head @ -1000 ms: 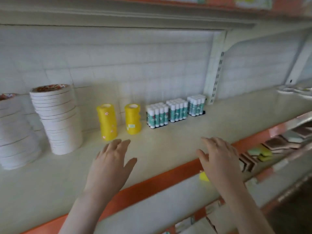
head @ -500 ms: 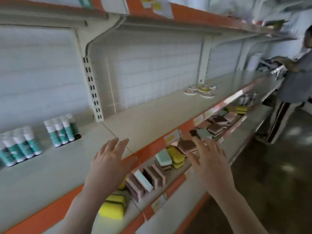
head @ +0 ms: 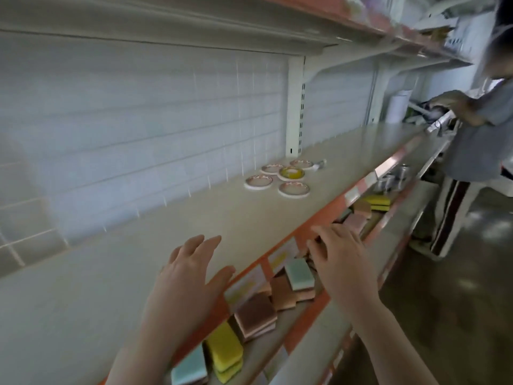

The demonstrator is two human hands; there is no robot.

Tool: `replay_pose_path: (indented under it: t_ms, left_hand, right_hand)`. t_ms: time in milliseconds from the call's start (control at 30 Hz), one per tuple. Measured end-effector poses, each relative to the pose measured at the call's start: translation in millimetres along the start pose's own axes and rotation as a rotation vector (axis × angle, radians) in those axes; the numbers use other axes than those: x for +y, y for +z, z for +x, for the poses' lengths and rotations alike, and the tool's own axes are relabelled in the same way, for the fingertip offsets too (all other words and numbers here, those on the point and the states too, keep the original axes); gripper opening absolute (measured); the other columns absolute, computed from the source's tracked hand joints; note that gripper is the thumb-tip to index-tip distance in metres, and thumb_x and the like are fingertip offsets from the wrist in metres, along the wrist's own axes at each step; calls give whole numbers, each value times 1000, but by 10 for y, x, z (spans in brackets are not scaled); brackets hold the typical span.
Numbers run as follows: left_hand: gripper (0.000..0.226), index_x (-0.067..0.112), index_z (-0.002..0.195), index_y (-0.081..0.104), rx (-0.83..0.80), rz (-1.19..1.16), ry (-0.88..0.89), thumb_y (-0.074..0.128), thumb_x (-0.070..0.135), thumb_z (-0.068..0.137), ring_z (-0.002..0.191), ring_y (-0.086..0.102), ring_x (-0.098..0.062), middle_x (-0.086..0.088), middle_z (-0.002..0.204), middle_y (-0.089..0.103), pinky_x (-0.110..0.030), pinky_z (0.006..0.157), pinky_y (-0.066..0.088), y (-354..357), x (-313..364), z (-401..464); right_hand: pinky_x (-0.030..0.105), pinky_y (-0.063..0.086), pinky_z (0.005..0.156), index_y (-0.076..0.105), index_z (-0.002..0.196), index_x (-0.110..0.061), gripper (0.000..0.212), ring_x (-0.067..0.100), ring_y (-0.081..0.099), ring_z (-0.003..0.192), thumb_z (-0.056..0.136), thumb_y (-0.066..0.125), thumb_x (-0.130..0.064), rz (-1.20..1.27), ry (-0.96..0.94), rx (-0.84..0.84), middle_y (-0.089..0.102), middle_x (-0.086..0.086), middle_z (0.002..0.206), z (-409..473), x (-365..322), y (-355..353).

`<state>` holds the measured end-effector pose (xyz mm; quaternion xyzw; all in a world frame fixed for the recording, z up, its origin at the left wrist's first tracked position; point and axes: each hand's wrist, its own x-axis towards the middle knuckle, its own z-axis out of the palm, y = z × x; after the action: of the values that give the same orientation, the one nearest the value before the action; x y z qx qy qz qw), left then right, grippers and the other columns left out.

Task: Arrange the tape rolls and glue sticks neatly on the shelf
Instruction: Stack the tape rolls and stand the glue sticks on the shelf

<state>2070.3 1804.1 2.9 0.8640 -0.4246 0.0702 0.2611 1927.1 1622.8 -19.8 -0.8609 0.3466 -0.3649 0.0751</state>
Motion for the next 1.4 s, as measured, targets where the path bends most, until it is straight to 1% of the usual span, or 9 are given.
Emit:
replay_pose_path:
  t_ms: [167, 333, 433, 533, 633, 767, 1000, 1100, 1400]
  left_hand:
    - [57, 36, 141, 33, -4, 23, -25, 43, 57, 89, 134, 29, -14, 8, 148, 31, -26, 107, 25, 282, 325, 713]
    - [63, 36, 137, 40, 74, 63, -141, 44, 62, 80, 131, 35, -12, 10, 144, 38, -27, 105, 28, 664, 582, 1286]
    - [55, 37, 137, 40, 158, 86, -223, 55, 51, 86, 131, 32, -8, 14, 143, 37, -21, 103, 26, 988, 822, 1581]
    - [51, 34, 133, 48, 241, 107, -320, 53, 54, 86, 127, 38, -10, 14, 138, 43, -21, 94, 30, 1305, 1144, 1927]
    - [64, 31, 127, 55, 215, 112, -361, 44, 64, 74, 118, 48, -11, 13, 131, 50, -20, 90, 33, 1558, 1470, 2284]
    - [64, 32, 128, 53, 174, 113, -421, 40, 61, 72, 124, 41, -8, 15, 133, 48, -19, 93, 30, 1766, 1771, 2756]
    - [41, 25, 130, 52, 115, 202, -471, 56, 36, 91, 120, 46, -17, 5, 129, 53, -29, 94, 37, 1989, 1843, 3360]
    - [38, 24, 127, 54, 54, 226, -523, 54, 35, 91, 116, 48, -20, 3, 128, 53, -36, 92, 41, 2093, 1788, 3511]
    - [36, 19, 116, 56, 31, 289, -643, 57, 38, 86, 114, 43, -21, 1, 120, 52, -36, 92, 40, 2285, 1574, 3650]
  right_hand:
    - [35, 45, 79, 64, 101, -10, 19, 24, 57, 93, 93, 53, -22, 20, 8, -70, 63, 6, 99, 875, 531, 239]
    - [36, 45, 64, 68, 88, -5, 7, 32, 59, 75, 83, 64, -9, 106, -84, -2, 65, 11, 81, 1767, 1169, 663]
    - [40, 50, 62, 69, 88, -4, 11, 36, 59, 71, 77, 68, -2, 163, -183, 3, 66, 14, 79, 2310, 1639, 968]
    - [44, 52, 65, 71, 89, -6, 13, 37, 61, 73, 77, 67, -4, 227, -302, -77, 67, 16, 80, 2859, 2039, 1197]
    - [43, 52, 69, 72, 92, -11, 15, 36, 62, 78, 78, 67, -7, 257, -380, -147, 67, 14, 85, 3303, 2313, 1308]
    - [39, 47, 74, 68, 105, -8, 23, 36, 58, 87, 82, 63, -7, 189, -446, -265, 65, 15, 95, 3813, 2546, 1378]
    - [35, 42, 85, 55, 126, -17, 34, 27, 52, 107, 93, 49, -15, 140, -558, -474, 58, 6, 118, 4122, 2629, 1530]
    - [34, 41, 85, 54, 127, -21, 35, 26, 52, 107, 93, 49, -16, 154, -577, -511, 58, 3, 117, 4140, 2626, 1607]
    - [30, 38, 86, 53, 127, -22, 36, 22, 44, 111, 92, 50, -17, 125, -597, -579, 50, 1, 117, 4159, 2641, 1763]
